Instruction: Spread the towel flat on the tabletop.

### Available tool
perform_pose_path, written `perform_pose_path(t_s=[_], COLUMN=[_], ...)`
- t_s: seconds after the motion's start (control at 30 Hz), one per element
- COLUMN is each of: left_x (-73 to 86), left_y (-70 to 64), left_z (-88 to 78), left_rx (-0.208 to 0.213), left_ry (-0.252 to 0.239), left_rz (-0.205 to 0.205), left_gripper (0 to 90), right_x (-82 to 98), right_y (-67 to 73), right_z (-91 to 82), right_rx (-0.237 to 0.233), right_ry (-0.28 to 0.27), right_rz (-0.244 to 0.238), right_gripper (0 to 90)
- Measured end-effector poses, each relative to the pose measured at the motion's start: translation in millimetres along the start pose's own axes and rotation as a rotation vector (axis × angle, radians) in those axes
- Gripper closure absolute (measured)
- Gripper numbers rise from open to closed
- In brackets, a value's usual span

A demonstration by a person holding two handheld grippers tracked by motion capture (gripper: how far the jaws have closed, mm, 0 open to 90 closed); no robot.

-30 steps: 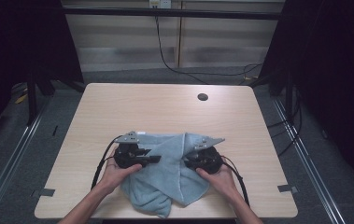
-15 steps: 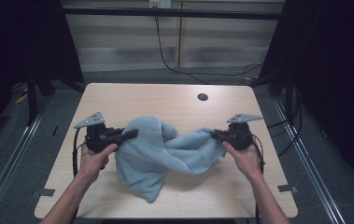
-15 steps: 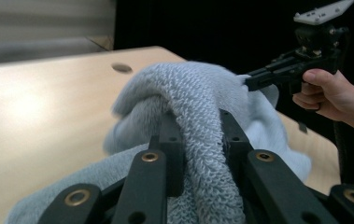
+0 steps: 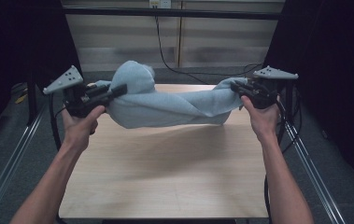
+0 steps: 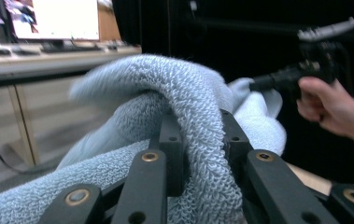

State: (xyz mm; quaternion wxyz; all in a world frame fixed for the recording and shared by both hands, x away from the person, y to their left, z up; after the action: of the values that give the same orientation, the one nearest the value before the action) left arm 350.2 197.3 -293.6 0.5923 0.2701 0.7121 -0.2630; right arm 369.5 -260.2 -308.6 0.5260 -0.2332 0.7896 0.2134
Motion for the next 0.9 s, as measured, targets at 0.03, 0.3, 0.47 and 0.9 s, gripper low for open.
perform_pose_path(t_s=[0.03, 0.3, 0.47, 0.9], left_x=[12.3, 132.9, 162.7, 149.5], left_y=[-3.6, -40.6, -56.3, -18.9], left_z=[0.4, 2.2, -10.2, -24.0], left_rx=[0.01, 0.122, 0.218, 0.155], left_ry=[0.021, 0.29, 0.324, 0.255], left_rz=[0.002, -0.043, -0.054, -0.112], left_gripper=[75.8, 74.9, 65.9, 48.0], right_x=[10.2, 133.9, 159.9, 196.6], right_y=[-0.2, 11.5, 20.0, 58.0], right_z=[2.0, 10.8, -7.2, -35.2], right_rx=[-0.008, -0.097, -0.084, -0.209], right_ry=[0.021, 0.242, 0.28, 0.279], right_rz=[0.009, 0.109, 0.124, 0.153], right_gripper=[83.9, 81.5, 60.2, 49.0])
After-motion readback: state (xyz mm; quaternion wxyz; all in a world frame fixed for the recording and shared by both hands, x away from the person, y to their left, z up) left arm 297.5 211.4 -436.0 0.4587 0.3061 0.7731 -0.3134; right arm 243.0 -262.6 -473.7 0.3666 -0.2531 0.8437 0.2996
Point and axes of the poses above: each handheld gripper's, and its own axes: z roughly forward along the jaws, x roughly out of its underside, y roughly to its left, the point moved 1 cm from there along z, roughly forward along the jaws, and after that the axes turned 12 degrees about -x, right-handed, at the moved point
